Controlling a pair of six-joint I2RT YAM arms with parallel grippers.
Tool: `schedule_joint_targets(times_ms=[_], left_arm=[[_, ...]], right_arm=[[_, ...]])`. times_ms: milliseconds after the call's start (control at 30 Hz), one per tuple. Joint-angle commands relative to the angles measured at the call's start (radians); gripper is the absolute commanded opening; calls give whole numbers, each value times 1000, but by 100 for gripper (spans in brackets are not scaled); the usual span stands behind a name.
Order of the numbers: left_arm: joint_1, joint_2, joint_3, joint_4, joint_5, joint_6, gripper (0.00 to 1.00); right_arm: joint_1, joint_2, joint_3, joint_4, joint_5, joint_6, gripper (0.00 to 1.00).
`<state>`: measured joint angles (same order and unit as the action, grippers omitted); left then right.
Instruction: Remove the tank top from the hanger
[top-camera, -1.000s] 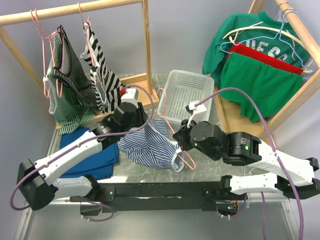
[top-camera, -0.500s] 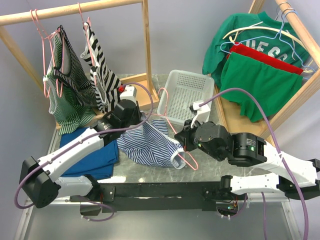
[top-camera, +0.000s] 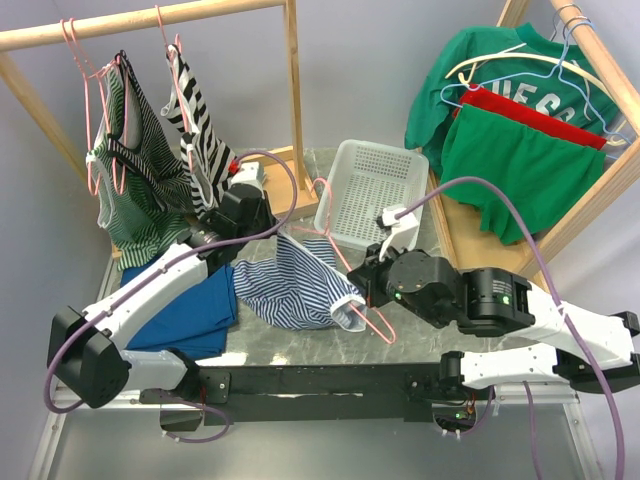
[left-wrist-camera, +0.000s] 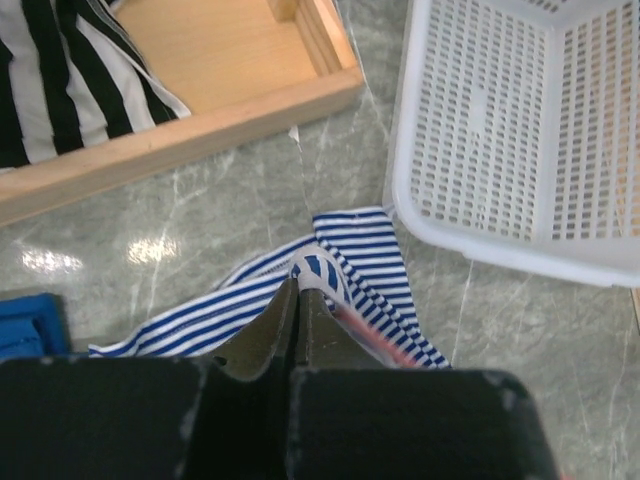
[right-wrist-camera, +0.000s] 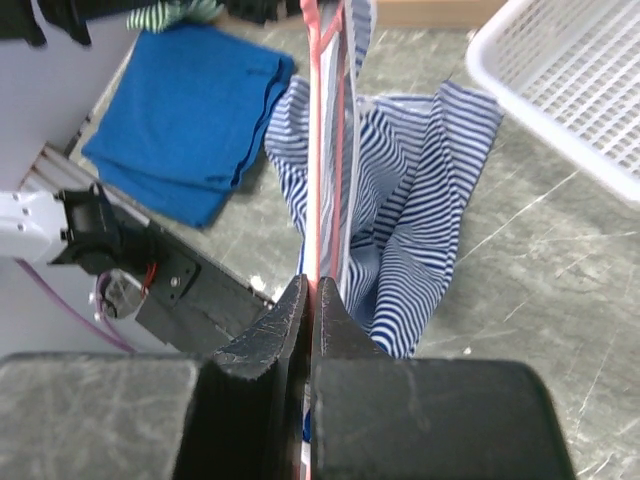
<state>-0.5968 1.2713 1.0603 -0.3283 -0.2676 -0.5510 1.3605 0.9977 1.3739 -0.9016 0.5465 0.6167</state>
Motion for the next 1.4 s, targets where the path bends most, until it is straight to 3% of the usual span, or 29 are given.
schedule_joint_targets(times_ms=[0,233,300,333,367,433,500,600,900,1267,1333,1367], left_arm=[[17,-15,-42,-26,-7,-12,1],[12,-92,-102,-6,83,-32,6],[-17,-131,-111,-2,100,-27,17],[-35,-150,-111,-3,88,-30,27],[-76,-168,-109,-11,70,-33,64],[-110,-233,-103,-25,8,-44,71],[-129,-306,-89,-32,-11,-53,86],[-130,-391,-62,0,20,-33,98],[-141,-366,7,132,246,82,96],[-173,-300,17,166,288,115,99],[-179,-296,13,164,277,114,91],[-181,-294,12,164,274,114,79]], right_arm=[[19,-90,8,88,89,12,0],[19,-76,-1,124,130,-15,0],[15,-56,-4,124,130,-12,0],[17,-38,-13,128,136,-11,0],[12,-30,-19,132,135,-9,0],[-1,-7,-32,141,116,-3,0],[-35,2,-42,150,78,5,0],[-60,-4,-75,193,26,-5,0],[-69,47,-70,222,-83,-34,0],[-67,67,-56,230,-109,-35,0],[-67,67,-52,228,-108,-37,0],[-67,68,-52,228,-108,-37,0]])
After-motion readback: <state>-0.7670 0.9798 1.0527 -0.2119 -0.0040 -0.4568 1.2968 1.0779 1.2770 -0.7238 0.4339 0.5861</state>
